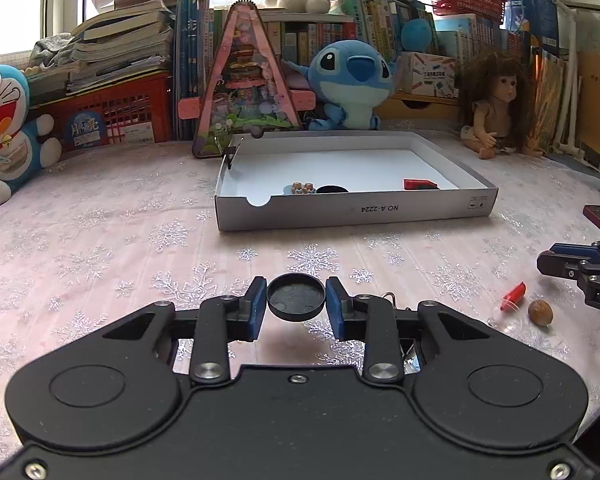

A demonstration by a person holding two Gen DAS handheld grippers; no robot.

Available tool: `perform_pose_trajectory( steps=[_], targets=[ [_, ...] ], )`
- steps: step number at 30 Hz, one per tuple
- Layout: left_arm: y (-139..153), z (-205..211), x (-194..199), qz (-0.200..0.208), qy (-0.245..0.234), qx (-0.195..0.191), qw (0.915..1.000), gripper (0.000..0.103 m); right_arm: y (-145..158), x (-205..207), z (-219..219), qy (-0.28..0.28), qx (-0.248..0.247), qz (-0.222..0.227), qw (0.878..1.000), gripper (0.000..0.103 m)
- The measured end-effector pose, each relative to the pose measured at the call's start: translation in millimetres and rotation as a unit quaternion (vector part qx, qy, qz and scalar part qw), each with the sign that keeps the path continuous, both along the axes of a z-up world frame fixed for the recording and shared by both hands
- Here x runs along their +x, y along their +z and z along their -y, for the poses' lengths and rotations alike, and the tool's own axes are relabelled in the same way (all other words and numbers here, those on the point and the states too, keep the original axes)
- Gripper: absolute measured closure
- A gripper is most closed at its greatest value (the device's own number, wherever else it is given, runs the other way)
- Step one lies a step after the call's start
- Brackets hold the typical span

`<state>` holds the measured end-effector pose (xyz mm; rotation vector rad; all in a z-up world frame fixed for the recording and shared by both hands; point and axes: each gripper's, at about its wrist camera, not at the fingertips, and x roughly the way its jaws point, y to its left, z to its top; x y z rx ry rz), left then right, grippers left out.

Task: Organize rigid objects
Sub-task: 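Carry the black lid and brown nut over the white tray with both tools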

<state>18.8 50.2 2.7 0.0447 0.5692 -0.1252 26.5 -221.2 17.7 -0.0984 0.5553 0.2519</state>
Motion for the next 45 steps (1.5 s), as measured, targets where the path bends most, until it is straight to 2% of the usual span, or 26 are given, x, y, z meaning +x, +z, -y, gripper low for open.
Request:
perform_pose_trajectory(
  steps=[22,45],
  targets=[
    [13.0,5.4,20.3,0.001,0.008,-0.012,0.9999,0.073,12.1,24.7,0.5,-0.041,0.014,-0.001,0.999,0.078],
    [34.9,11.9,81.7,0.0,0.023,-0.039,0.999,0.073,31.9,72.2,-11.9,-0.065,0.065,0.003,0.996,0.078]
  ],
)
